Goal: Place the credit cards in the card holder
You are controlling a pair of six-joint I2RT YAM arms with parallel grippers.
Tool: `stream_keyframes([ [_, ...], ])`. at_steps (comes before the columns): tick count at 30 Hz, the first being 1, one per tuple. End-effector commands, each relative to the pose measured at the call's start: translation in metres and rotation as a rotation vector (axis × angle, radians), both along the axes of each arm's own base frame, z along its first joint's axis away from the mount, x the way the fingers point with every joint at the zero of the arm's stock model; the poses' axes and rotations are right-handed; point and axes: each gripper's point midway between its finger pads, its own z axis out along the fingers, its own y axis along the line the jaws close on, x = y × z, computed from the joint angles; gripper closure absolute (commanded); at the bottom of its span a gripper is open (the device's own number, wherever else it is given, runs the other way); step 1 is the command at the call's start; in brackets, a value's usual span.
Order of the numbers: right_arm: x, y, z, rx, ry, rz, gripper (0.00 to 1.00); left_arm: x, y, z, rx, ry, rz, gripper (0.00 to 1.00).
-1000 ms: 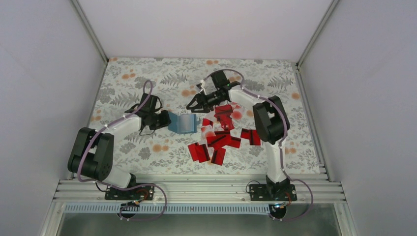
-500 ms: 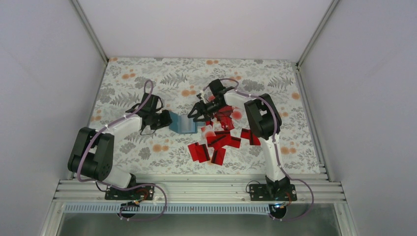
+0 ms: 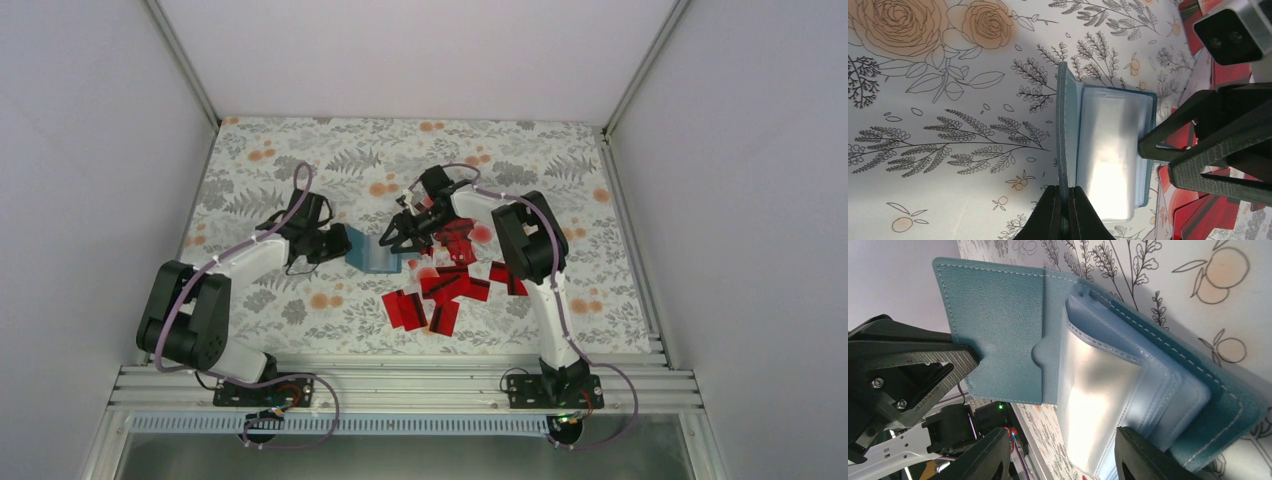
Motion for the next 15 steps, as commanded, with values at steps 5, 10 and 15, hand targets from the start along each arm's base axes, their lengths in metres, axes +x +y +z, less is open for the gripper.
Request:
stream_keyframes([
  [5, -0.014, 0.008, -0.022, -0.008, 0.076, 0.019, 0.46, -0.004, -0.005, 0.004, -0.044, -0.02, 0.0, 0.98],
  [10, -0.019, 0.017, -0.014, 0.04, 0.086, 0.049, 0.46, -0.007, -0.008, 0.0, -0.066, -0.018, -0.007, 0.97],
  [15, -0.021, 0.026, 0.003, 0.097, 0.075, 0.075, 0.46, -0.012, -0.011, -0.006, -0.086, -0.01, -0.017, 0.98],
])
